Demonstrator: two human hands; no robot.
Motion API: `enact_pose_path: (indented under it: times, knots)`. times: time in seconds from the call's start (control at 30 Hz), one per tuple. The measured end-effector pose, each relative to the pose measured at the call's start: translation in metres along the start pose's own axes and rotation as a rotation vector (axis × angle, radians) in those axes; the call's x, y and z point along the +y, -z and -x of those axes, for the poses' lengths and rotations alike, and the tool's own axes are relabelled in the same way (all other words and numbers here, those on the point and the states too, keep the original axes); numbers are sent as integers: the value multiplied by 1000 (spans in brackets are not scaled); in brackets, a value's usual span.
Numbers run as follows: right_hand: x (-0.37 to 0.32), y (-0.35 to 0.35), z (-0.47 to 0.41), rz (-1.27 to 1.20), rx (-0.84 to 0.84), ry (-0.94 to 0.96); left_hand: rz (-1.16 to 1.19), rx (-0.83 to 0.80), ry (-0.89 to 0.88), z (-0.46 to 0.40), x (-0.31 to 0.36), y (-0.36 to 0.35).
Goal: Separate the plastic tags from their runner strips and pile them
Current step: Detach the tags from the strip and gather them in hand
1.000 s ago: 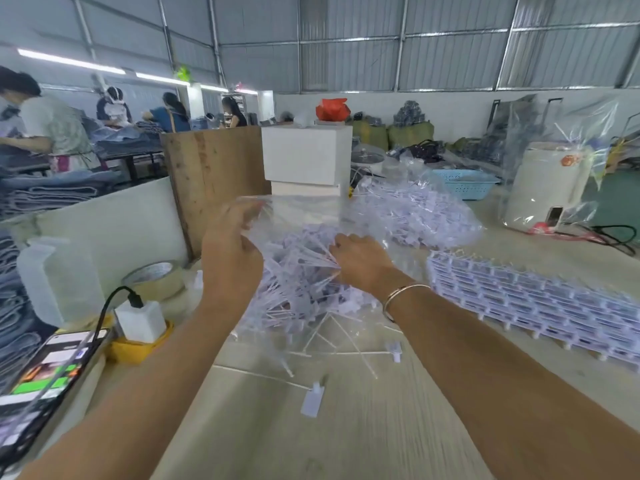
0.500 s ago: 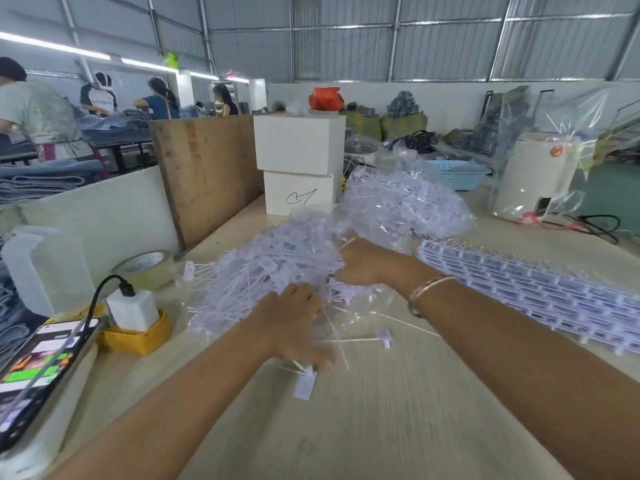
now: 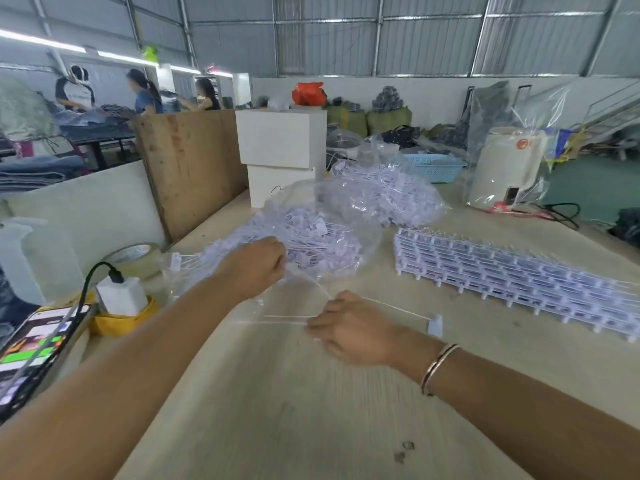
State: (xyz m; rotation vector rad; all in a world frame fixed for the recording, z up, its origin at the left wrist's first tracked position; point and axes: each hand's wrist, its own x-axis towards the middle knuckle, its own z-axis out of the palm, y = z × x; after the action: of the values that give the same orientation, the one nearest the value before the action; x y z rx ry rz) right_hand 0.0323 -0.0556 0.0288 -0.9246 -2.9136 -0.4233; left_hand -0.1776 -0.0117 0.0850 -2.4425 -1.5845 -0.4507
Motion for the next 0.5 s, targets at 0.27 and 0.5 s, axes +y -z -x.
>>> enact_pose_path:
  times: [0.27, 0.5]
  knots:
    - [12, -3, -5, -183, -111, -354, 52, 101, 91, -1, 0, 2]
    - [28, 11, -4, -260, -378, -414, 254, 194, 189, -3, -14, 2]
